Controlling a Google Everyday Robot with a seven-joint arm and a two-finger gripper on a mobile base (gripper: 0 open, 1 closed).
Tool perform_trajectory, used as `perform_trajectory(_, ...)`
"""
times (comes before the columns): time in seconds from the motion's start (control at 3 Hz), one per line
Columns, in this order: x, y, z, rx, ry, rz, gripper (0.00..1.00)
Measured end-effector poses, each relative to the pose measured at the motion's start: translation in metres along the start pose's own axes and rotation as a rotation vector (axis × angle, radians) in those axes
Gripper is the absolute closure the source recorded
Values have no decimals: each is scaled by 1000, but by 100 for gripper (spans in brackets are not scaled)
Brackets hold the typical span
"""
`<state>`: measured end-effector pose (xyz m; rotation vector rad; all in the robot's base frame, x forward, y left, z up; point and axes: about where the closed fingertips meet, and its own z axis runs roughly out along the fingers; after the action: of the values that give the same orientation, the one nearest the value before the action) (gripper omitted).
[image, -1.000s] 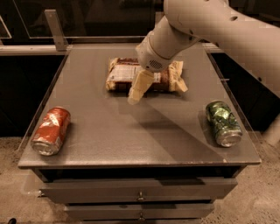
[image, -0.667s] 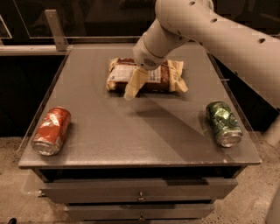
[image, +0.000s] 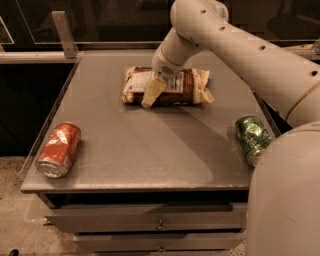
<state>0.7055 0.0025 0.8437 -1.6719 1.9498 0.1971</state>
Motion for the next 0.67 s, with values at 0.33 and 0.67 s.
perform_trajectory(0.33,1,-2,-2,-3,4,-2,43)
perform_trajectory(0.67,0,14,-30,-17,16,-37,66)
